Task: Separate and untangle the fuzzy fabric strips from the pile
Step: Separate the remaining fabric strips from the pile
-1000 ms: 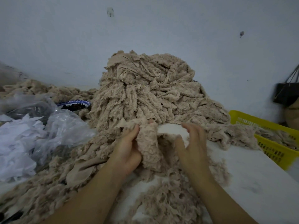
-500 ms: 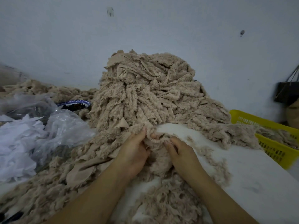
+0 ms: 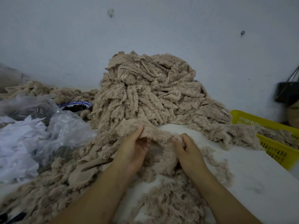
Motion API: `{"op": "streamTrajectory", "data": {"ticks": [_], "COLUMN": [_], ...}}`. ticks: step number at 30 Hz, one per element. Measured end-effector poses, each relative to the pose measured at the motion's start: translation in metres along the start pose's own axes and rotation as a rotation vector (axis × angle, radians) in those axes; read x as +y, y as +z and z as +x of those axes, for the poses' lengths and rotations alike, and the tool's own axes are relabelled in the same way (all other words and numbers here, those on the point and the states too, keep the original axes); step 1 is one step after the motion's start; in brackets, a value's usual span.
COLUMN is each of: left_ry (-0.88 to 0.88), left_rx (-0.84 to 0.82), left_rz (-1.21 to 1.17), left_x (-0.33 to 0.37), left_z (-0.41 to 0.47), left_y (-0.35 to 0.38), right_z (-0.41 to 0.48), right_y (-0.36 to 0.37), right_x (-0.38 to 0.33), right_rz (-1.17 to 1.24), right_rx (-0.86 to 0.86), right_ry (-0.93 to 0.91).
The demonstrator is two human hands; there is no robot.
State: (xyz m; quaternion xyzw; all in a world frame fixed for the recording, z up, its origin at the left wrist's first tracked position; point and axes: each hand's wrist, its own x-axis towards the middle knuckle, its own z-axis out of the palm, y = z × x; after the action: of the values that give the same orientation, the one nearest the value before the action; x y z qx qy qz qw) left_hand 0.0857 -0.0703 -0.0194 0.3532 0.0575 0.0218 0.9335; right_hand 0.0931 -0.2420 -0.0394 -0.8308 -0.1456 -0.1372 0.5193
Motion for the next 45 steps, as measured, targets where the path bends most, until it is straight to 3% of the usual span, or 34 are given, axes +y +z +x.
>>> {"op": "streamTrajectory", "data": {"ticks": [4, 10, 13, 20, 24, 27, 31, 35, 38, 41, 43, 45], "left_ry": [-0.059, -0.045, -0.036, 0.014, 0.084, 0.113, 0.091, 0.055, 0.032, -0.027, -0.039, -0.016], "left_rx": [-0.009, 0.016, 0.055, -0.029, -0.113, -0.114, -0.133, -0.111, -0.080, -0.061, -0.091, -0.107], "left_rz": [-0.119, -0.056, 0.045, 0.371, 0.598, 0.822, 0.920, 0.938, 0.869, 0.581, 0.353, 0.124], "left_x": [0.008, 0.011, 0.010, -0.005, -0.012, -0.017, -0.024, -0.022, -0.020, -0.014, -0.007, 0.005], "left_z": [0.002, 0.004, 0.000, -0.006, -0.010, -0.011, -0.013, -0.012, -0.010, -0.009, -0.010, -0.008], "left_y": [-0.002, -0.007, -0.005, 0.008, 0.008, 0.006, 0.006, 0.008, 0.006, 0.009, 0.010, 0.008], "right_z": [0.001, 0.003, 0.004, -0.002, -0.005, -0.003, 0.001, 0.003, 0.005, 0.001, -0.004, -0.006], "right_y": [-0.002, -0.007, -0.005, 0.002, 0.001, 0.007, 0.005, -0.001, -0.005, -0.005, 0.002, 0.005], "right_x": [0.000, 0.003, 0.001, -0.009, -0.017, -0.020, -0.015, -0.008, -0.010, -0.012, -0.010, -0.006], "right_rz": [0.066, 0.151, 0.163, 0.130, 0.193, 0.152, 0.136, 0.270, 0.321, 0.235, 0.099, -0.181], "right_rx": [0.034, 0.129, 0.091, -0.013, 0.031, -0.046, 0.019, 0.068, 0.078, -0.112, -0.303, -0.385], "right_ry": [0.048, 0.102, 0.088, 0.006, -0.047, -0.070, -0.062, 0.057, 0.089, 0.075, 0.050, -0.022]}}
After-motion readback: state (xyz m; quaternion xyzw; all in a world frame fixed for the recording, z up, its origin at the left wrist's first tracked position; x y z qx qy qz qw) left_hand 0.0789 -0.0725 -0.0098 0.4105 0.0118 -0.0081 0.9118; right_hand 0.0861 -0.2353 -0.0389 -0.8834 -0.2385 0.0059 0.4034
